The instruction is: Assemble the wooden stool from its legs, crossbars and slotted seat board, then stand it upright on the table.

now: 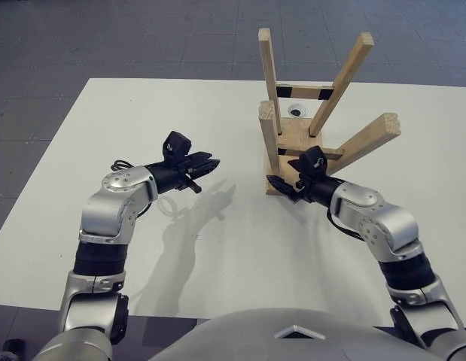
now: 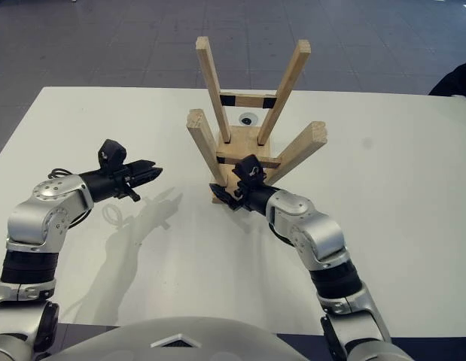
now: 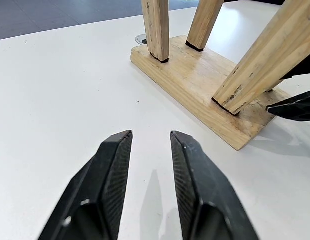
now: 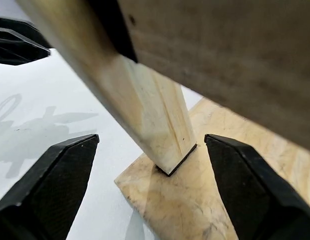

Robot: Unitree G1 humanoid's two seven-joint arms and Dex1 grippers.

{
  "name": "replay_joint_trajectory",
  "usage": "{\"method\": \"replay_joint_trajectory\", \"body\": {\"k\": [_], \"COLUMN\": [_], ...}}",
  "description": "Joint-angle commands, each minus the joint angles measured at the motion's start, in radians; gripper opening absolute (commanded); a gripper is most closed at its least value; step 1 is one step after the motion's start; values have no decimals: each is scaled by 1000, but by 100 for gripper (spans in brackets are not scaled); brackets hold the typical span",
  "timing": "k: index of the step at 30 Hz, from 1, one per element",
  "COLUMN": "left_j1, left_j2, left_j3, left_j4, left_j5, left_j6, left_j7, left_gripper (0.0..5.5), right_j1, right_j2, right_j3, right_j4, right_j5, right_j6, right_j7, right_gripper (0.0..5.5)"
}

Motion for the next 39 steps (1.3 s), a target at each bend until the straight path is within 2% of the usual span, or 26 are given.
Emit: {"method": "replay_joint_trajectory", "body": {"k": [1,5,10,14,16,19,23,27,30,36,39], "left_j1": [24,35,31,27,32,39,26,25,5,-80,-125], "left_j2": [-14,-21,-40,-45,-44,-43,-42,-38,-13,-3,11], "left_j3": [-27,-26,-38,-47,-48,-52,-56,-58,-37,96,164], "left_j4": [-5,-11,-12,-17,-21,-20,-7,-6,29,195,297], "left_j5": [15,13,14,13,14,18,21,20,25,45,73], "left_j6": [-5,-6,-4,2,4,2,0,4,-8,-100,-167], "left_j7": [9,18,29,27,27,26,22,23,15,94,162], "left_gripper": [141,141,141,141,141,141,141,141,141,141,141], "right_j1": [-30,49,146,293,356,326,159,39,45,36,-1], "right_j2": [7,-44,-103,-206,-286,-368,-294,-181,-157,-95,3], "right_j3": [-29,-151,-186,-276,-353,-445,-489,-420,-327,-259,-158], "right_j4": [41,-135,-285,-334,-269,-76,138,243,276,60,-86], "right_j5": [-30,57,150,208,165,67,10,-30,-99,-76,-48], "right_j6": [-27,44,157,214,169,26,-140,-221,-251,-221,-159], "right_j7": [45,83,151,220,254,280,227,206,230,253,239], "right_gripper": [390,390,390,390,390,390,390,390,390,390,390]}}
